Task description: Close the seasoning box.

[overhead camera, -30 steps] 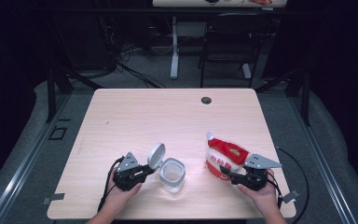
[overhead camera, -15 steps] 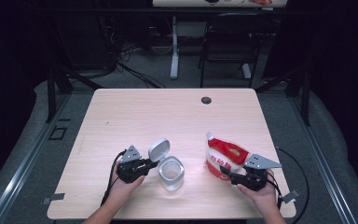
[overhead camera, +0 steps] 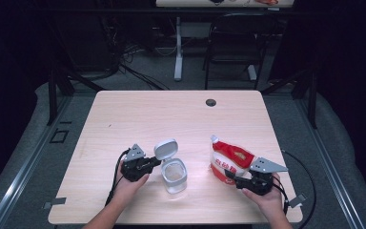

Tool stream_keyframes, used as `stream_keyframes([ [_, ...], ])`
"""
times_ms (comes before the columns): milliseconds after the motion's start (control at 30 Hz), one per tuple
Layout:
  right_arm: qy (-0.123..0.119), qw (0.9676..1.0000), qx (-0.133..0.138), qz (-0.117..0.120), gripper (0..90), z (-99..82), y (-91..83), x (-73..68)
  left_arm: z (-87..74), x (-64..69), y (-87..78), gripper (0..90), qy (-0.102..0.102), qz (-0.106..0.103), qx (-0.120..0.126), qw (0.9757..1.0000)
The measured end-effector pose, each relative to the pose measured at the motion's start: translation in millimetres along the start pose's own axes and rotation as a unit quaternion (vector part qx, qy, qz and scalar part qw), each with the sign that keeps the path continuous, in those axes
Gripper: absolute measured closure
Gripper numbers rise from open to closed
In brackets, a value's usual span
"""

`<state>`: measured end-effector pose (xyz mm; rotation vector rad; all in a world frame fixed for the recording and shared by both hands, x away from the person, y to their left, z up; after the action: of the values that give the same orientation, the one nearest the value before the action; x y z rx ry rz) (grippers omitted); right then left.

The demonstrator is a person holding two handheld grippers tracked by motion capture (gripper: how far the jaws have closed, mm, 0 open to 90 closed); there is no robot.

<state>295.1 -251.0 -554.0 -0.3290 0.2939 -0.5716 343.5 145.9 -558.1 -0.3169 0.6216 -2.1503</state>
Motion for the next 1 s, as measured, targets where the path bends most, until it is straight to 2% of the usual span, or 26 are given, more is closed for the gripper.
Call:
stream_keyframes([
  [100,0.001,1.0000,0.002,-0.001,47.0,-0.2,0.3,-0.3,-0.1,1.4,-2.2,82.8,0.001,-0.007,-0.001,1.0000],
  [667,0.006,0.9999,0.008,-0.003,43.8,-0.6,4.6,0.5,-4.1,-0.5,-13.5,80.0,-0.002,-0.014,-0.005,0.9999],
  [867,0.005,1.0000,0.008,-0.001,45.0,-0.3,5.2,1.3,-4.6,-2.8,-15.4,78.5,-0.006,-0.010,-0.003,0.9999],
  [1000,0.004,0.9999,0.003,-0.010,48.1,1.3,6.4,-0.9,-4.8,-4.1,-16.6,77.7,-0.008,-0.010,-0.004,0.9999],
])
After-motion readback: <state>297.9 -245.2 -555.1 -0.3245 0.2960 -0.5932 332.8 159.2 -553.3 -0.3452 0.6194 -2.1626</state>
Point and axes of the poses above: each handheld gripper's, and its own axes: y roughly forward along the jaws, z roughly out of its top, x roughly to its right, the point moved 1 cm from there along y, roughly forward along the jaws, and after that the axes turned 13 degrees about z, right-handed, at the moved point
